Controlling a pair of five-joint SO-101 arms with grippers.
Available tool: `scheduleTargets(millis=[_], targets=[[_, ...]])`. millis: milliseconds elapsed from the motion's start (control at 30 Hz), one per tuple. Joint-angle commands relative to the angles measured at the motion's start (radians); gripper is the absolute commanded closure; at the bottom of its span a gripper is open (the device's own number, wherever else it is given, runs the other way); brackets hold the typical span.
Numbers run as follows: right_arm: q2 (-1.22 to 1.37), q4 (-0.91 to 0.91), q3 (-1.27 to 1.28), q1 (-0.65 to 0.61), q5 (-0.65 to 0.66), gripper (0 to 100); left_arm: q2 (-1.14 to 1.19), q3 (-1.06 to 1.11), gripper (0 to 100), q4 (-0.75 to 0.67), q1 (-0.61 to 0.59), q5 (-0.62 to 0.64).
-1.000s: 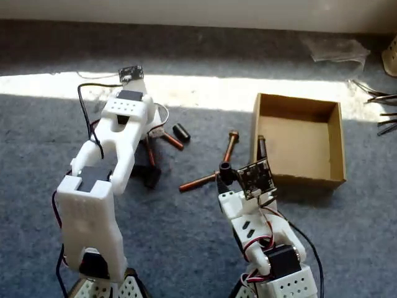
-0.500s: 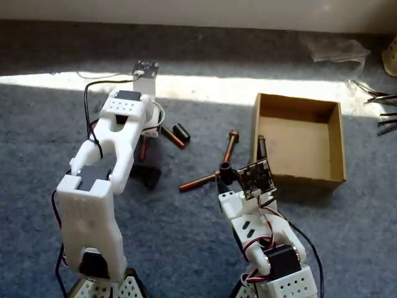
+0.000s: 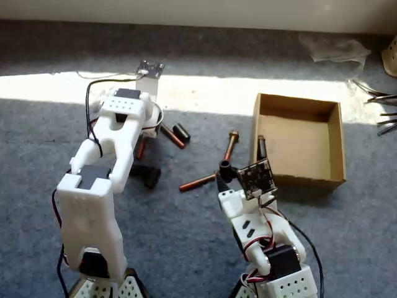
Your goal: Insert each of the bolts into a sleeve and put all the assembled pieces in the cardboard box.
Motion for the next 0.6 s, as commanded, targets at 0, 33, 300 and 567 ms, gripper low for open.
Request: scheduleTargets(millis=[0, 33, 300, 567], targets=[[-0.012, -0.101, 0.033, 0.005, 0.000, 99.5, -0.018, -0.143, 100, 0.124, -0.024, -0.009], [-0.012, -0.122, 0.047, 0.004, 0.000, 99.5, -0.018, -0.165, 100, 0.147, -0.024, -0.009], [-0.012, -0.239, 0.128, -0.053, 0.000, 99.5, -0.018, -0.334, 100, 0.302, -0.024, -0.009], [-0.012, -0.239, 0.128, -0.102, 0.000, 99.5, -0.117, -0.444, 100, 0.445, -0.019, -0.011]])
